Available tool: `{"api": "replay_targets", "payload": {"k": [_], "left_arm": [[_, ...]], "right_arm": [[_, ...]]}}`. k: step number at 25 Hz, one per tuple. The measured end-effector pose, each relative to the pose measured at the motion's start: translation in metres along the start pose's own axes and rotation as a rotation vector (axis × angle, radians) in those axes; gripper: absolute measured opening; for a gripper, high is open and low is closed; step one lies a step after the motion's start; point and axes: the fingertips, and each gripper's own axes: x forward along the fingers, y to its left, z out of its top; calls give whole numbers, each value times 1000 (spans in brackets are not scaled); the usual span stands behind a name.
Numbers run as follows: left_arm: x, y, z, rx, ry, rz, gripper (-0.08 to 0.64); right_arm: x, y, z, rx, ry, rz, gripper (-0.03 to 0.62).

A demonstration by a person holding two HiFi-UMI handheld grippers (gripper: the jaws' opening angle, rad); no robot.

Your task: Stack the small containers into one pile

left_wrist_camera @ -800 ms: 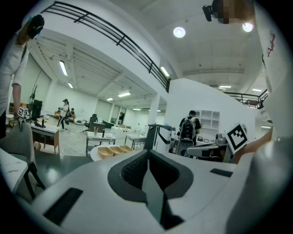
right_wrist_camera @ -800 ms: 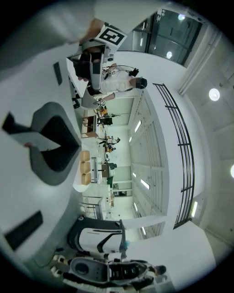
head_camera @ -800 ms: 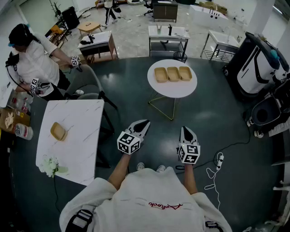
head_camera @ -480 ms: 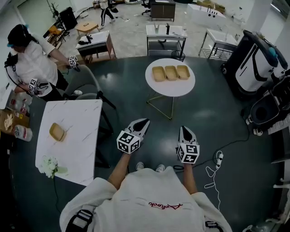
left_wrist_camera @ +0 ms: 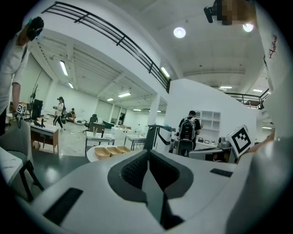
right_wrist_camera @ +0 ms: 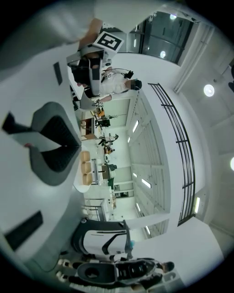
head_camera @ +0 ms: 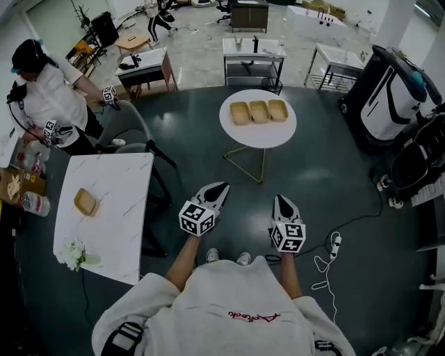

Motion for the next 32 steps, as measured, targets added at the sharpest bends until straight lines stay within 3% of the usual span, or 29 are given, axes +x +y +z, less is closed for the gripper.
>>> {"api": "replay_targets", "payload": {"k": [16,32], "left_arm": [[48,-32,-2,6,-12,29,23],[89,17,-2,-24,-14,25,23]], "right_arm": [[5,-51,0,-12,-3,47,20],[70,-59,11,-40,16,57,20]]}}
